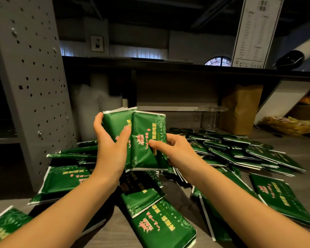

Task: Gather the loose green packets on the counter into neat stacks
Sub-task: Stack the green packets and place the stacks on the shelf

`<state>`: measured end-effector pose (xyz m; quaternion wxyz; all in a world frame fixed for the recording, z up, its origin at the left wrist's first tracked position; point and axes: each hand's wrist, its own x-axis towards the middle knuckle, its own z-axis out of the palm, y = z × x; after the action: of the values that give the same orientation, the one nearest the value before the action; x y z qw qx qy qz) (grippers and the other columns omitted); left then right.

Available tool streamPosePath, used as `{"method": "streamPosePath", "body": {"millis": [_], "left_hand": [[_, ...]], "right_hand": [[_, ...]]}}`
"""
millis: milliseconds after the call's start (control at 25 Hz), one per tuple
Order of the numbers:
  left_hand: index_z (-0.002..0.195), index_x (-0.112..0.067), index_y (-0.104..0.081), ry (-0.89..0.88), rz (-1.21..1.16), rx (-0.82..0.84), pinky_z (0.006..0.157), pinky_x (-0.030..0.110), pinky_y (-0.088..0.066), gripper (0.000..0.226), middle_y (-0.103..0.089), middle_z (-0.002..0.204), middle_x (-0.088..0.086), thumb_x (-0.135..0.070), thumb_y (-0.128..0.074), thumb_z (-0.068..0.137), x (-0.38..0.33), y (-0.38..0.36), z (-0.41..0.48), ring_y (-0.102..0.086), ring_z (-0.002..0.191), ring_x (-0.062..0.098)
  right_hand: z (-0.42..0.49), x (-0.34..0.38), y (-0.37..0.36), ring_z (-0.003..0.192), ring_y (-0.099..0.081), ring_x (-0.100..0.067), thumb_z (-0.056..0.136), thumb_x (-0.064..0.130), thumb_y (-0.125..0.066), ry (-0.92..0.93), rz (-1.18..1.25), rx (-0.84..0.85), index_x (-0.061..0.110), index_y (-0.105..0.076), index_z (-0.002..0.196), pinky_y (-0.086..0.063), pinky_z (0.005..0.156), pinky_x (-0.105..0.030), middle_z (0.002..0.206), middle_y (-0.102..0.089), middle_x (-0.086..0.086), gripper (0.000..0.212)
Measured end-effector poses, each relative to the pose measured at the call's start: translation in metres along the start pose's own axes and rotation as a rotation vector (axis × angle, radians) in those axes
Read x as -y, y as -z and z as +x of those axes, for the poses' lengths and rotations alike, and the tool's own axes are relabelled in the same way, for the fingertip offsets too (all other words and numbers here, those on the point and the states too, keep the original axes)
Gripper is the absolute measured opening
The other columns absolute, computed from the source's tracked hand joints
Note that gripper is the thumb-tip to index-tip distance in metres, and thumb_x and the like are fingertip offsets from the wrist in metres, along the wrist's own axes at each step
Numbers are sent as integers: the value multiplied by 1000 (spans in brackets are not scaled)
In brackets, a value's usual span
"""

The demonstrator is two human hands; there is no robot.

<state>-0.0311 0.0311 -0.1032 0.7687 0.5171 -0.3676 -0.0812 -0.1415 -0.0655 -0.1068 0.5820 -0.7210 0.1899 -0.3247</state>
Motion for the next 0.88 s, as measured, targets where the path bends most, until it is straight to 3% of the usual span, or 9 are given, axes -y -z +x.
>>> {"method": "streamPosePath", "body": {"millis": [80, 200, 280, 360, 440, 560, 680, 800, 880], "left_hand": [[143, -31, -16, -6, 38, 1, 69, 19, -51, 59, -51, 106, -18, -12, -47, 97, 2, 0, -1, -59, 74, -12], [144, -34, -13, -7, 71, 2, 96, 37, -47, 64, -50, 125, -8, -11, -48, 96, 3, 2, 0, -57, 96, 3], [147, -34, -8, 29, 68, 38, 103, 39, -42, 69, -43, 135, -7, -12, -49, 96, 2, 1, 0, -55, 104, 6], [145, -25, -20, 57, 37, 66, 99, 40, -46, 59, -51, 131, -4, -13, -50, 96, 3, 0, 0, -59, 104, 10], [128, -18, -40, 68, 10, 53, 95, 45, -49, 32, -61, 117, 3, -14, -47, 97, 6, -1, 1, -61, 104, 17], [107, -23, -42, 118, -94, 7, 90, 45, -50, 10, -60, 106, 7, -27, -35, 101, 4, -3, -2, -59, 103, 24], [105, -26, -42, 185, -183, 75, 86, 47, -52, 17, -64, 108, 10, -41, -39, 97, -2, -3, -6, -64, 98, 26], [111, -31, -36, 147, -88, 177, 89, 42, -51, 24, -62, 114, 5, -23, -51, 94, -6, -3, -10, -64, 102, 20], [118, -31, -31, 135, -35, 194, 91, 44, -50, 37, -59, 118, 4, -13, -52, 93, -5, -3, -6, -61, 106, 22]], "right_hand": [[-1, 1, 0, 88, -70, -17, 86, 21, -66, 24, -93, 4, 14, -71, 95, -55, 85, -34, 92, -74, -2, 12], [0, 4, 2, 84, -69, -17, 89, 15, -61, 120, -14, -99, 17, -69, 92, -56, 83, -37, 91, -73, -3, 9], [1, 7, 4, 87, -70, -18, 92, 12, -57, 195, 45, -157, 20, -66, 96, -57, 81, -34, 98, -73, -5, 13], [-1, 7, 2, 94, -68, -17, 94, 12, -53, 230, 22, -118, 21, -62, 106, -56, 85, -36, 106, -70, -4, 17], [-2, 4, -7, 104, -65, -14, 96, 14, -50, 247, -11, -40, 22, -55, 120, -52, 93, -38, 115, -67, 1, 26], [-7, -2, -22, 111, -59, -4, 97, 14, -47, 286, -19, 15, 34, -43, 125, -47, 99, -30, 120, -61, 10, 35], [-7, -12, -31, 119, -49, 6, 98, 16, -46, 325, -75, 31, 31, -31, 138, -40, 105, -22, 129, -53, 13, 45], [-2, -18, -33, 140, -27, -5, 88, 43, -45, 305, -162, 48, 28, -10, 150, -25, 116, -37, 151, -31, 9, 74], [2, -14, -23, 138, -31, -6, 87, 44, -43, 282, -182, 106, 34, -16, 148, -28, 115, -38, 149, -34, 11, 67]]}}
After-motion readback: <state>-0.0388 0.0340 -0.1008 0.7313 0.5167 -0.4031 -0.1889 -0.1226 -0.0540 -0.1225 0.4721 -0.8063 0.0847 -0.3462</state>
